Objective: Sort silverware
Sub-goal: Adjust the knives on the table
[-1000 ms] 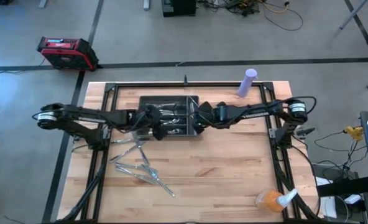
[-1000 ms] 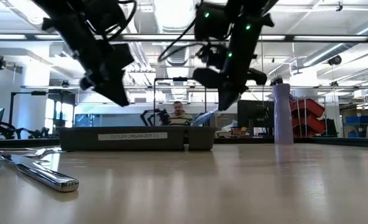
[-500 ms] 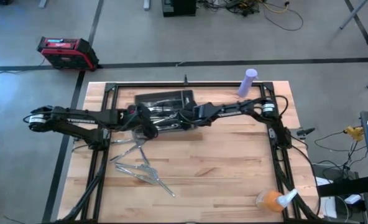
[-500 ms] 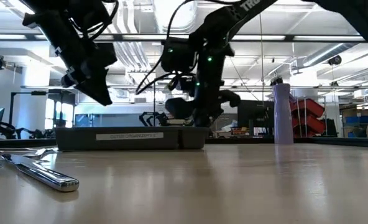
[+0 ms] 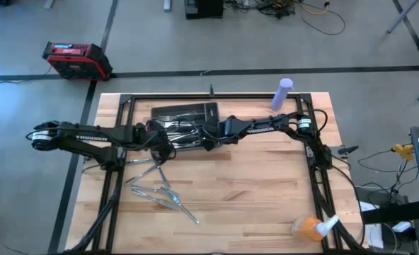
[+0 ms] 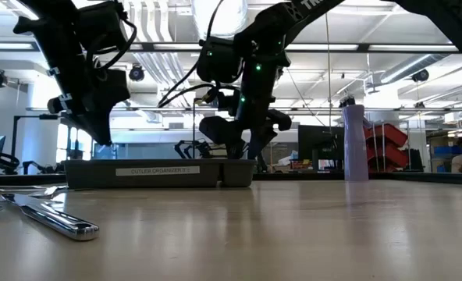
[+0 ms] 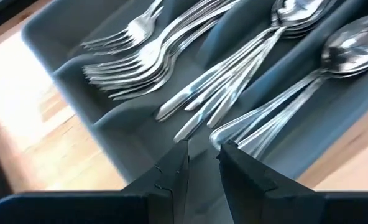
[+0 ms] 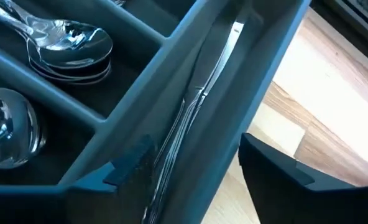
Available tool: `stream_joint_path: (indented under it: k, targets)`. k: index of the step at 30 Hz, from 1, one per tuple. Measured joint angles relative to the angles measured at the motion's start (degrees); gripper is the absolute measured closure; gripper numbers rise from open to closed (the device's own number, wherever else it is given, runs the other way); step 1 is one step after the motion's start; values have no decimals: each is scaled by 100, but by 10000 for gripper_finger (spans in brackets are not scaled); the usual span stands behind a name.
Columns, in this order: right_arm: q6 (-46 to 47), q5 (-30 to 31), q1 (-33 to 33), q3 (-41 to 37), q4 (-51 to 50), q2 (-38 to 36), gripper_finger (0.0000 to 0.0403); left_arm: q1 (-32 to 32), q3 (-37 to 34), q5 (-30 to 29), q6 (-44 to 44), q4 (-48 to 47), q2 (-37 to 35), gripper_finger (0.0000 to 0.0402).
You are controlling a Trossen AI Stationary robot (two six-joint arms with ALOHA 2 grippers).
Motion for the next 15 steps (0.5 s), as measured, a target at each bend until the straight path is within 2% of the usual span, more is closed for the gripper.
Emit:
stream_joint_path:
  k: [6, 10, 15]
  targets:
    - [-470, 679, 175, -7, -116, -44, 167, -27, 0, 67, -134, -389, -70, 324]
    - [-865, 1290, 641, -29, -48, -264, 160, -147, 0, 760, -167, -512, -79, 324]
    - [-1095, 1404, 1092, -50, -5, -585, 166, -573, 6, 1505, -887, -956, -68, 324]
